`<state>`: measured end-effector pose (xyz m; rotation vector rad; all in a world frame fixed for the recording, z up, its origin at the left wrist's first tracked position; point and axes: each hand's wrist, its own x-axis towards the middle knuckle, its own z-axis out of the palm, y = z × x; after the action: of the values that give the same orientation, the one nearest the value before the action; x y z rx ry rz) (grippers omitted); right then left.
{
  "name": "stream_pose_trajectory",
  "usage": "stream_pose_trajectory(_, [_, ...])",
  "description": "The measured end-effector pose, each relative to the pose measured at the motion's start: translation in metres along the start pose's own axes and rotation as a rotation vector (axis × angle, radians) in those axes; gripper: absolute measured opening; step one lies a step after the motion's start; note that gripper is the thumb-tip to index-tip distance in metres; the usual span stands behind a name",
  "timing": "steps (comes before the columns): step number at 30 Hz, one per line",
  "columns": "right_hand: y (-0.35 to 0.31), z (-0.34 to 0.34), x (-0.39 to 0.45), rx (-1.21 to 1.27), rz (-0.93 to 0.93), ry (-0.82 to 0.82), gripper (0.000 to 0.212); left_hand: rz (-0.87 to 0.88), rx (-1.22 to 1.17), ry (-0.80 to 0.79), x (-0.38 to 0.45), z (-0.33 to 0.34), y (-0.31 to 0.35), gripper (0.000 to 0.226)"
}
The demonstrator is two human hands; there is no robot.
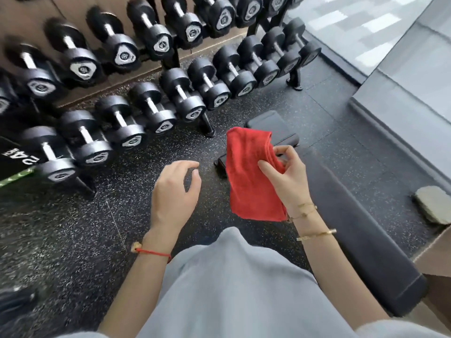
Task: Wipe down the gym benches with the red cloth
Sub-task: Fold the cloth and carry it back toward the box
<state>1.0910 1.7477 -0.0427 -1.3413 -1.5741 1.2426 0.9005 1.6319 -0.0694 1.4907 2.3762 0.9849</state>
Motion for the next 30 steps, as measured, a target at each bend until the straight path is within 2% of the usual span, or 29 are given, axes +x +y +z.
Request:
stream_pose_trajectory(16, [-0.065,0.285,-0.121,0.051,-0.094,-0.448,0.018,-0.357,0.160,0.225,-0.120,-0.212,-0.209,0.021])
stream_pose_trajectory(30, [-0.111,0.488,-0.170,-0.015,-0.102,-0.869,0.017,-0.705,0.174,0.495,-0.176,-0.302,-0.331,0.022])
